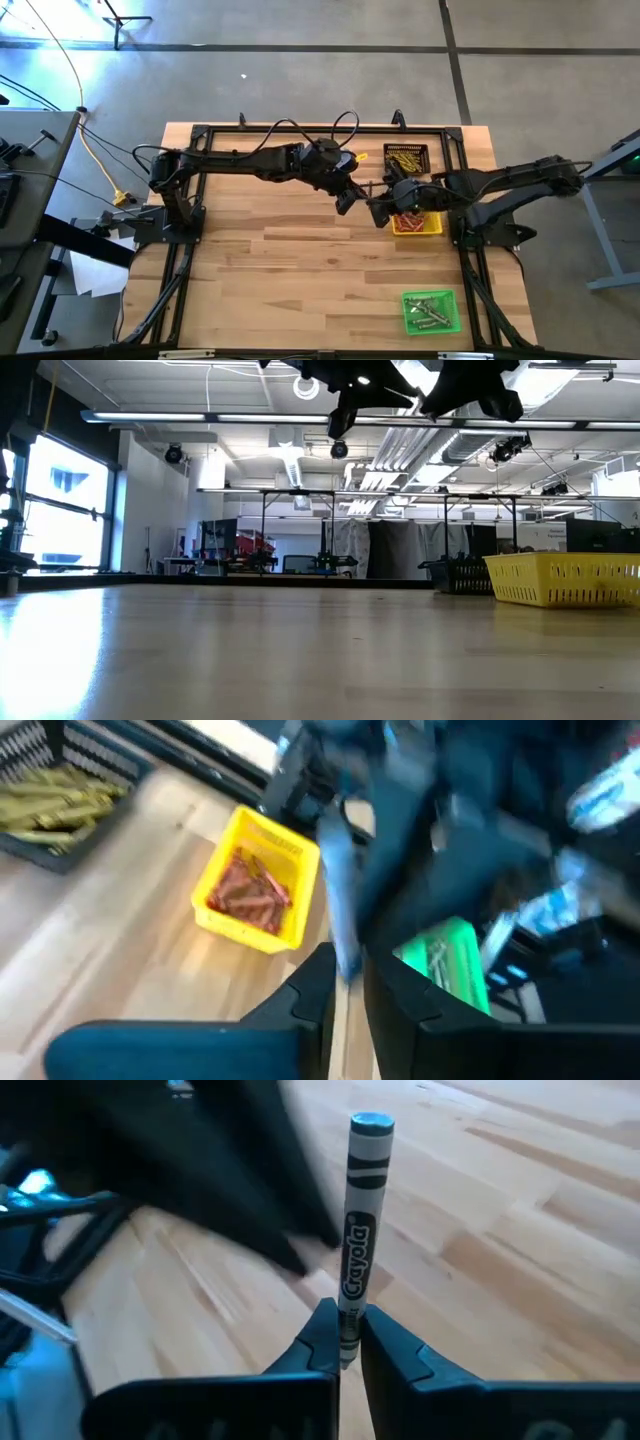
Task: Sort crayons
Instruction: Put the gray crayon into the green bin
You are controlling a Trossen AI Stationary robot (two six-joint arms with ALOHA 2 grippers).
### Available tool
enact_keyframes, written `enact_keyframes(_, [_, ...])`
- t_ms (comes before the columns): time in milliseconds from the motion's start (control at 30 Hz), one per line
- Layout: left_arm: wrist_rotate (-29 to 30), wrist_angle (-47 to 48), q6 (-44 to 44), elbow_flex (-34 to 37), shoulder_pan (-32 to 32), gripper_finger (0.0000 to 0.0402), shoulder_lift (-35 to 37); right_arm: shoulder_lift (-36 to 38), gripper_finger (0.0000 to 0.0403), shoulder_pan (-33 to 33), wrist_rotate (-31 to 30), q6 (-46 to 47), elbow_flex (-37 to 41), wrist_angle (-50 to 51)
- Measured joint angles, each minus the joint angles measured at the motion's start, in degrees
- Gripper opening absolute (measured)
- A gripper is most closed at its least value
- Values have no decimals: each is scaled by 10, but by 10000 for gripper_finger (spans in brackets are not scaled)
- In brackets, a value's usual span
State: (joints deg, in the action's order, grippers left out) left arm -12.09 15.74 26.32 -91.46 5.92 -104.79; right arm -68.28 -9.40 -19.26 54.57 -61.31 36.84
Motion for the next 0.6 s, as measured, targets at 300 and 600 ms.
enact_keyframes(300, [-101, 36, -22, 0, 4, 75, 0, 13, 7, 34, 55, -7, -80, 231])
enact_keyframes(600, [-68, 214, -49, 0, 12, 76, 0, -6, 7, -103, 228, 131, -73, 262])
